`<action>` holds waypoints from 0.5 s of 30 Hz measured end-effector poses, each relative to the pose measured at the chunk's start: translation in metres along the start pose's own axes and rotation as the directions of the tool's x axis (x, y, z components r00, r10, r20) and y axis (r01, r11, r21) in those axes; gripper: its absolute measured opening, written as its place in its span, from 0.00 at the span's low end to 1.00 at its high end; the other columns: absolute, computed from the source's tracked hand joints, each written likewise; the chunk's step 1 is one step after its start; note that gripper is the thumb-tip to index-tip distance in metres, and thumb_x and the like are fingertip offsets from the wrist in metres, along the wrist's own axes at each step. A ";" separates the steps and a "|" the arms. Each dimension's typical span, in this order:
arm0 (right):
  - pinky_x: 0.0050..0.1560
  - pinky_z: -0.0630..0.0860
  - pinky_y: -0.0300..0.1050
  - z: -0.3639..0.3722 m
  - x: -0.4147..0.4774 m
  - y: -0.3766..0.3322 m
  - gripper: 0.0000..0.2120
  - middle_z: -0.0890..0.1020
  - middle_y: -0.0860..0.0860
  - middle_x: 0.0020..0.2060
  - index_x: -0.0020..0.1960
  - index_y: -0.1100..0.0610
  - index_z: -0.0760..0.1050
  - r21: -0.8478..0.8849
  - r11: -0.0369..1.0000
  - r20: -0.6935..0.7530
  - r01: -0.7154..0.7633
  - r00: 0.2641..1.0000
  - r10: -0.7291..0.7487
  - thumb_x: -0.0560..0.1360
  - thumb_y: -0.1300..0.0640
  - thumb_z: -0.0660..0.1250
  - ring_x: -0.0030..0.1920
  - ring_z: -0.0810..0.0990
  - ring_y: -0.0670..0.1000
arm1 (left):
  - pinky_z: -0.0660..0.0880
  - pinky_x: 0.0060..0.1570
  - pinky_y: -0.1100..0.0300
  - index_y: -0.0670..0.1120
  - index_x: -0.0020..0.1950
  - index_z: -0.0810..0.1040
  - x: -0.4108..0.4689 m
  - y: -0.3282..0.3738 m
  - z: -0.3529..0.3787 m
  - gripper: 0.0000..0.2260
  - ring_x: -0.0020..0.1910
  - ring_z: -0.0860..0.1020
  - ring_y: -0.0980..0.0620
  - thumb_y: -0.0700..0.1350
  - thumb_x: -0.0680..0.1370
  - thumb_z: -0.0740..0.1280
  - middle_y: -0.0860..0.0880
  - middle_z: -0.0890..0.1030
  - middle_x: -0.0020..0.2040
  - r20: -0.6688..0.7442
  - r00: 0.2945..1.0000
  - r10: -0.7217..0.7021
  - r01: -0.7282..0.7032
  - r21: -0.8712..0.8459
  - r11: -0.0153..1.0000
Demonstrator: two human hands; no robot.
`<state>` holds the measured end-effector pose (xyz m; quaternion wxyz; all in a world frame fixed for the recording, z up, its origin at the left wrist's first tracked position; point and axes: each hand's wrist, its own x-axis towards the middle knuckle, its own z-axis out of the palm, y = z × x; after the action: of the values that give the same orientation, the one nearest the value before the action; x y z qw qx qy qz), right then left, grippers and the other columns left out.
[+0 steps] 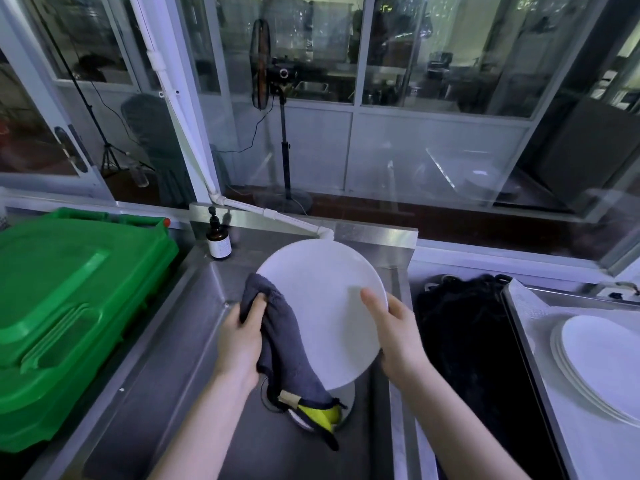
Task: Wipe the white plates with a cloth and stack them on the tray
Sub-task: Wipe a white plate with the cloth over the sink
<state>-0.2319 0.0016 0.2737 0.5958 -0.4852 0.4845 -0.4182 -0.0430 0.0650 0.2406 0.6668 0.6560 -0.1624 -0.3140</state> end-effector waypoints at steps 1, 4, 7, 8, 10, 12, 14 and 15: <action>0.35 0.72 0.37 -0.008 0.004 -0.008 0.10 0.82 0.44 0.33 0.39 0.50 0.83 -0.077 0.995 0.085 0.069 0.994 -0.062 0.78 0.50 0.71 0.35 0.78 0.44 | 0.73 0.29 0.70 0.46 0.45 0.81 0.003 0.004 -0.006 0.08 0.35 0.82 0.61 0.49 0.79 0.68 0.54 0.84 0.35 0.030 0.998 0.060 -0.061 0.045 0.997; 0.37 0.72 0.35 -0.019 0.019 -0.042 0.09 0.82 0.43 0.35 0.43 0.52 0.83 -0.294 0.924 0.350 0.246 0.927 -0.135 0.76 0.47 0.73 0.36 0.78 0.42 | 0.73 0.33 0.70 0.46 0.40 0.79 0.008 0.019 -0.010 0.07 0.34 0.79 0.59 0.45 0.77 0.70 0.50 0.83 0.34 0.268 0.934 0.238 -0.307 0.255 0.917; 0.45 0.75 0.52 -0.005 0.028 -0.056 0.29 0.79 0.52 0.39 0.49 0.66 0.80 -0.544 0.724 0.563 0.424 0.824 -0.059 0.73 0.37 0.70 0.40 0.73 0.50 | 0.71 0.35 0.66 0.43 0.39 0.78 0.007 0.029 -0.001 0.07 0.33 0.74 0.58 0.42 0.75 0.73 0.42 0.81 0.35 0.506 0.820 0.268 -0.457 0.298 0.838; 0.47 0.75 0.56 -0.001 0.029 -0.055 0.32 0.79 0.56 0.39 0.49 0.70 0.77 -0.573 0.687 0.578 0.447 0.814 -0.048 0.74 0.38 0.69 0.39 0.72 0.54 | 0.71 0.35 0.66 0.43 0.40 0.78 0.007 0.030 0.001 0.07 0.34 0.74 0.58 0.44 0.75 0.73 0.41 0.81 0.36 0.531 0.803 0.271 -0.473 0.290 0.832; 0.40 0.70 0.51 0.000 0.029 -0.054 0.31 0.74 0.57 0.34 0.45 0.71 0.75 -0.573 0.687 0.549 0.447 0.832 -0.083 0.75 0.40 0.69 0.36 0.68 0.56 | 0.72 0.37 0.65 0.43 0.41 0.79 0.009 0.029 0.000 0.10 0.35 0.76 0.58 0.50 0.73 0.72 0.42 0.82 0.38 0.517 0.812 0.273 -0.462 0.282 0.841; 0.35 0.63 0.46 -0.007 0.028 -0.056 0.25 0.68 0.52 0.31 0.36 0.63 0.73 -0.528 0.771 0.437 0.356 0.892 -0.113 0.75 0.41 0.71 0.33 0.65 0.50 | 0.73 0.37 0.66 0.48 0.41 0.79 0.010 0.021 -0.004 0.08 0.35 0.78 0.59 0.53 0.74 0.70 0.46 0.82 0.36 0.413 0.872 0.263 -0.390 0.261 0.883; 0.34 0.64 0.44 -0.005 0.025 -0.050 0.21 0.71 0.50 0.28 0.35 0.60 0.74 -0.342 0.915 0.211 0.214 0.966 -0.148 0.76 0.45 0.71 0.31 0.68 0.48 | 0.74 0.35 0.66 0.51 0.39 0.79 0.004 0.004 -0.001 0.08 0.36 0.80 0.58 0.50 0.78 0.68 0.52 0.82 0.33 0.176 0.960 0.218 -0.251 0.195 0.948; 0.34 0.65 0.43 0.002 0.020 -0.043 0.21 0.72 0.49 0.29 0.35 0.62 0.74 -0.220 0.963 0.056 0.155 0.988 -0.146 0.77 0.46 0.71 0.31 0.69 0.48 | 0.74 0.34 0.65 0.50 0.38 0.79 -0.001 -0.005 0.005 0.10 0.36 0.81 0.56 0.50 0.79 0.67 0.54 0.82 0.32 0.024 0.989 0.146 -0.147 0.115 0.982</action>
<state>-0.2280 -0.0250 0.3126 0.5131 -0.5928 0.4784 -0.3955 -0.0480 0.0621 0.2367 0.6473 0.6777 -0.2334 -0.2591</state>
